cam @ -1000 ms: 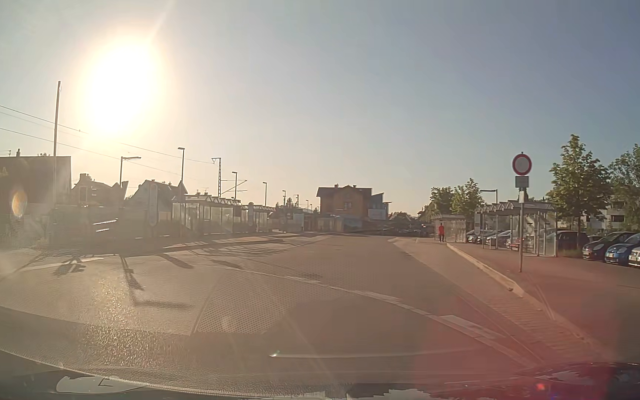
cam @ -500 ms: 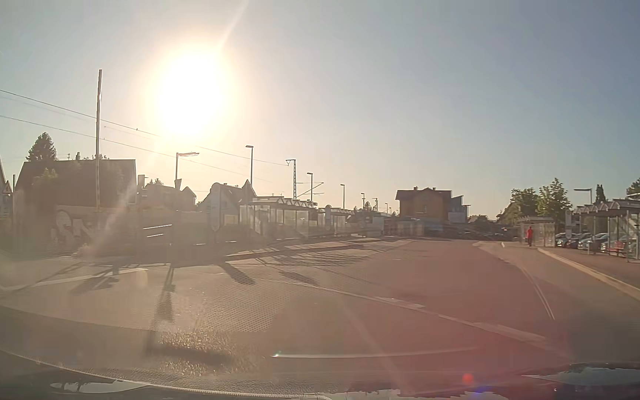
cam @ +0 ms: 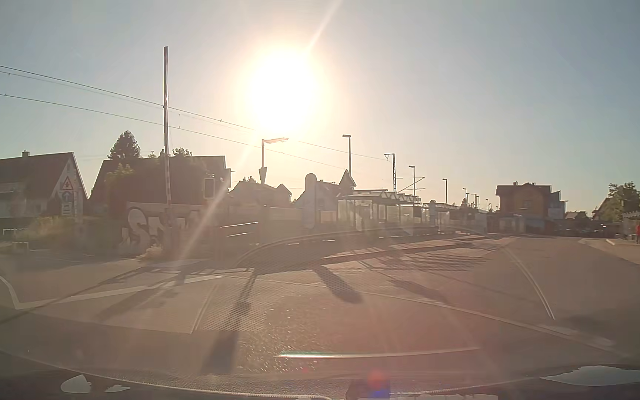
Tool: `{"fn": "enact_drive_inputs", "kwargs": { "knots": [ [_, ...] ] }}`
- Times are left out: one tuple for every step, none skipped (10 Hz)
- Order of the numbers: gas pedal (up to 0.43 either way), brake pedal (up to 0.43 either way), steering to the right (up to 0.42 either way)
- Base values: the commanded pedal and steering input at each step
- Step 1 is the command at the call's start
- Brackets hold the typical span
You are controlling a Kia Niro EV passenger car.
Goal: Follow the waypoints while adhering to traffic rules and regulations
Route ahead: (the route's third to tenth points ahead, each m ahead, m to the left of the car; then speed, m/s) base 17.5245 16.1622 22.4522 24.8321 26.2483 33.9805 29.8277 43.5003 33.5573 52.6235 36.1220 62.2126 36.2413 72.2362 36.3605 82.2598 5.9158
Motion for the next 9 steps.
{"fn": "enact_drive_inputs", "kwargs": {
  "knots": [
    [0.047,0.000,-0.359],
    [0.047,0.000,-0.363],
    [0.059,0.000,-0.363],
    [0.059,0.000,-0.356],
    [0.079,0.000,-0.347],
    [0.087,0.000,-0.337],
    [0.098,0.000,-0.331],
    [0.110,0.000,-0.327],
    [0.118,0.000,-0.319]
  ]
}}
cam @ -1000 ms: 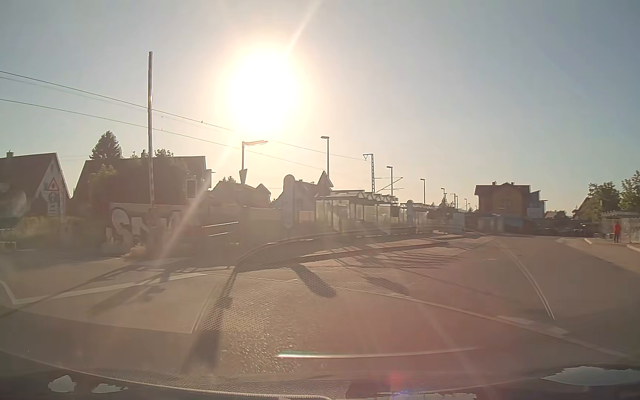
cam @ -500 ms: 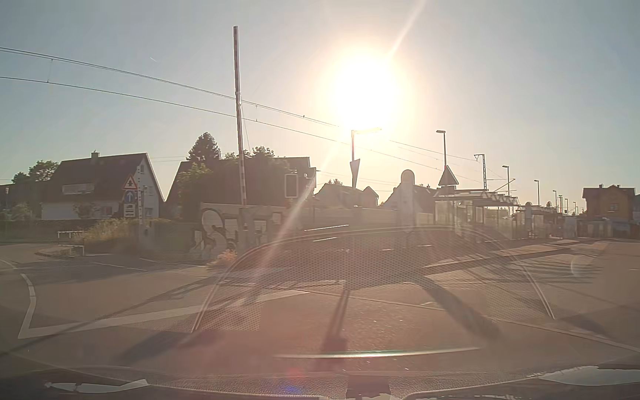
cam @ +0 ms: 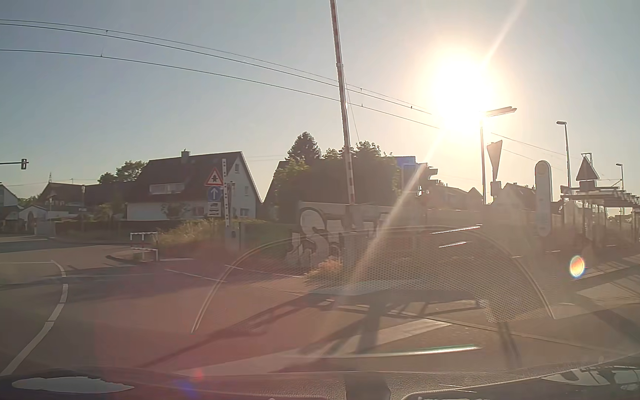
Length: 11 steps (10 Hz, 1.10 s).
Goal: Follow the waypoints while adhering to traffic rules and regulations
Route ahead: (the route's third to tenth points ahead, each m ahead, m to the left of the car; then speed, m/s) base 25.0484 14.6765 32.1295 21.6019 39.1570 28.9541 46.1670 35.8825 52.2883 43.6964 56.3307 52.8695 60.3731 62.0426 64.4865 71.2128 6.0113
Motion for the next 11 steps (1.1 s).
{"fn": "enact_drive_inputs", "kwargs": {
  "knots": [
    [0.118,0.000,-0.311],
    [0.118,0.000,-0.306],
    [0.118,0.000,-0.298],
    [0.118,0.000,-0.289],
    [0.118,0.000,-0.281],
    [0.118,0.000,-0.270],
    [0.118,0.000,-0.257],
    [0.118,0.000,-0.248],
    [0.118,0.000,-0.235],
    [0.118,0.000,-0.221],
    [0.118,0.000,-0.209]
  ]
}}
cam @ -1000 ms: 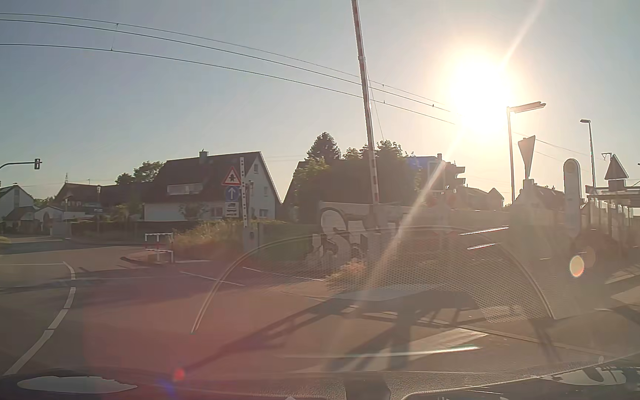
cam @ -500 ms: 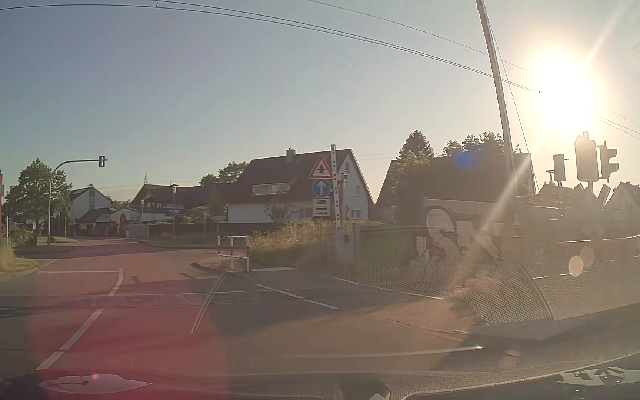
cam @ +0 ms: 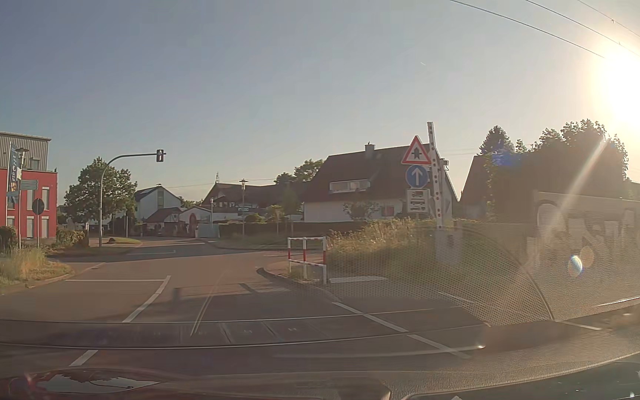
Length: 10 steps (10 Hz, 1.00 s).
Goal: Follow the waypoints while adhering to traffic rules and regulations
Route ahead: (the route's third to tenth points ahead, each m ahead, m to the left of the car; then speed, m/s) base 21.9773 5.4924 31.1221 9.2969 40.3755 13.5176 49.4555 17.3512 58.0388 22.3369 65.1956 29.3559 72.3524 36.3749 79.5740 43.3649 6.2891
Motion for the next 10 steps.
{"fn": "enact_drive_inputs", "kwargs": {
  "knots": [
    [0.118,0.000,-0.195],
    [0.118,0.000,-0.184],
    [0.118,0.000,-0.170],
    [0.118,0.000,-0.159],
    [0.118,0.000,-0.145],
    [0.118,0.000,-0.134],
    [0.118,0.000,-0.121],
    [0.118,0.000,-0.110],
    [0.118,0.000,-0.102],
    [0.118,0.000,-0.096]
  ]
}}
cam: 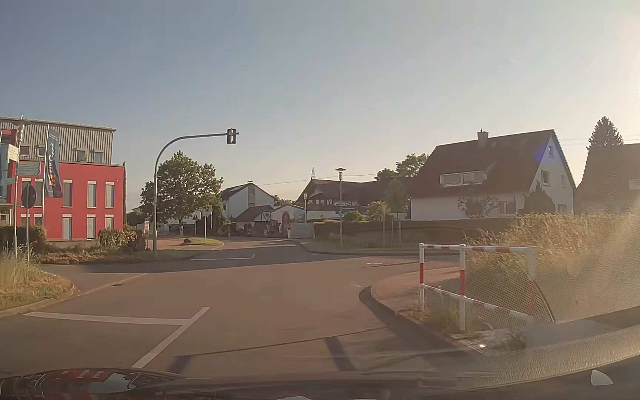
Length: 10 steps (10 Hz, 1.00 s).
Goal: Follow the waypoints while adhering to traffic rules and regulations
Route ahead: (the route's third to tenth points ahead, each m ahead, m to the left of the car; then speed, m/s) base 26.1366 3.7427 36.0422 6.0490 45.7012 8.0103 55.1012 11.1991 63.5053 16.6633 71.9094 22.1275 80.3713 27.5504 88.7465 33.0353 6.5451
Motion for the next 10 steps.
{"fn": "enact_drive_inputs", "kwargs": {
  "knots": [
    [0.118,0.000,-0.091],
    [0.130,0.000,-0.087],
    [0.130,0.000,-0.076],
    [0.130,0.000,-0.066],
    [0.130,0.000,-0.058],
    [0.138,0.000,-0.051],
    [0.150,0.000,-0.046],
    [0.157,0.000,-0.040],
    [0.157,0.000,-0.034],
    [0.157,0.000,-0.029]
  ]
}}
